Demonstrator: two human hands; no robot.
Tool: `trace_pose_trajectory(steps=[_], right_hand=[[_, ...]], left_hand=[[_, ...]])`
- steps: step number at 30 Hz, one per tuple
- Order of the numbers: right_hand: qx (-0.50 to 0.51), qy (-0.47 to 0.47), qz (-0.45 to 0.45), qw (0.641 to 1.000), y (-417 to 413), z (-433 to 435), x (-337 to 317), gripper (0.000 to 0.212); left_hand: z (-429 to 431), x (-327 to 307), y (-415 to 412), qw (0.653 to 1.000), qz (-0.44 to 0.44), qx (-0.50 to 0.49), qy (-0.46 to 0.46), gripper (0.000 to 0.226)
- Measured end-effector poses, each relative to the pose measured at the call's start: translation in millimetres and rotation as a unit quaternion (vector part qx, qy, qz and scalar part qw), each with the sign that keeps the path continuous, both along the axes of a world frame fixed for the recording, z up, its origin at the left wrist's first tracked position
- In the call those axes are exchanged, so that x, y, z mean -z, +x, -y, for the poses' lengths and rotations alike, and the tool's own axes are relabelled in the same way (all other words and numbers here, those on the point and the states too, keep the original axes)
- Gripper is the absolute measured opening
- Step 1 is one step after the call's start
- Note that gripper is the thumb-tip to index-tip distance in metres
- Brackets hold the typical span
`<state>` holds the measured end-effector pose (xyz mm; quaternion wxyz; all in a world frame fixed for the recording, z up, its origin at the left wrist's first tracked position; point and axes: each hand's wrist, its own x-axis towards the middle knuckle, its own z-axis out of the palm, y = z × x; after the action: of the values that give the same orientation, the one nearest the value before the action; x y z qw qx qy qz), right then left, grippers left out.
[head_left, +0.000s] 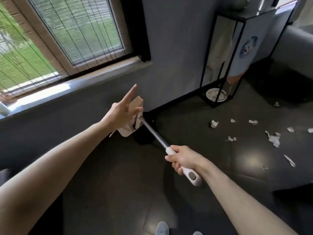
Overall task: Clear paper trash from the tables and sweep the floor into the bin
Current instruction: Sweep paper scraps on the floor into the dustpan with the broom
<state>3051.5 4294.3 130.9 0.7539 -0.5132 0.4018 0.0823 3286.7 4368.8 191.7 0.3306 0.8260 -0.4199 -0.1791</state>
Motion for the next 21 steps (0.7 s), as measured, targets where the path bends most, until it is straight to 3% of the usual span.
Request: trace_pose_trajectory(steps=[5,9,12,17,21], right_hand=[[0.002,-0.002,0.014,1.0,-14.6,-11.1,7.6,0.02],[0.02,0.0,0.027,0.999,-24.0,-11.7,11.4,0.039],[0.026,-0.007,0.021,0.999,-35.5,-8.7,14.6,0.038],[0.059,0.007,0.019,0.998,-54.3,0.5,18.1,0.055],[0.076,0.014,0.022,0.997,-67.7,9.3,21.1,0.056]], left_hand=[[7.2,13.8,-23.7,0.995,0.038,0.014,0.086,0.083],[-0.7,18.9,-36.5,0.988,0.032,0.042,0.144,0.08],[-3.6,23.6,-39.9,0.985,0.043,0.041,0.163,0.083],[-6.1,21.6,-40.5,0.976,0.115,0.047,0.179,0.106],[-4.1,23.9,-43.1,0.956,0.196,0.077,0.203,0.104]])
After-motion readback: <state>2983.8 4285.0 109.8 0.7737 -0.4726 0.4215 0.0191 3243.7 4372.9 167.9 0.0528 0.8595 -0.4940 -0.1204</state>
